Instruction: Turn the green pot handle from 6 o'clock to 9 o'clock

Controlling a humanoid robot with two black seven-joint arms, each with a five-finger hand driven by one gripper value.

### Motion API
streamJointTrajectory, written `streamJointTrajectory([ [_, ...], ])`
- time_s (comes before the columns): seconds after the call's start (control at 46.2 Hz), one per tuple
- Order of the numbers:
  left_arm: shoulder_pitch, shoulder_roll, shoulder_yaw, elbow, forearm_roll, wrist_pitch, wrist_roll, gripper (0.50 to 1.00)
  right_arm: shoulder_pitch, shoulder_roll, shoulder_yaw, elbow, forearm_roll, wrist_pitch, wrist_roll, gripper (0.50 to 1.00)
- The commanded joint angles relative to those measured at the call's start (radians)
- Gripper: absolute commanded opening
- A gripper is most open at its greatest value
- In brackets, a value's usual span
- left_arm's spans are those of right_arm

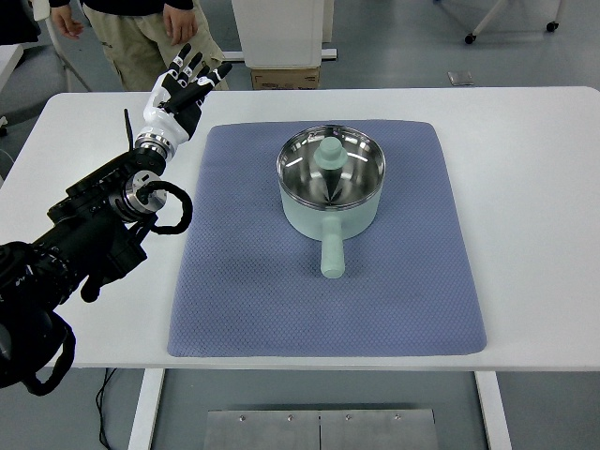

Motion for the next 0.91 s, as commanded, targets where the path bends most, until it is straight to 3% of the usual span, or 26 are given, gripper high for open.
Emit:
streamJointTrajectory([
  [0.0, 0.0, 0.0, 0.0, 0.0, 0.0, 0.0, -0.002, 1.0, 0.0, 0.0, 0.0, 0.0, 0.0, 0.0, 0.0, 1.0],
  [0.887, 0.003, 0.0, 0.0, 0.0, 0.003, 0.003, 0.0, 1.0, 0.0, 0.0, 0.0, 0.0, 0.0, 0.0, -0.001, 1.0],
])
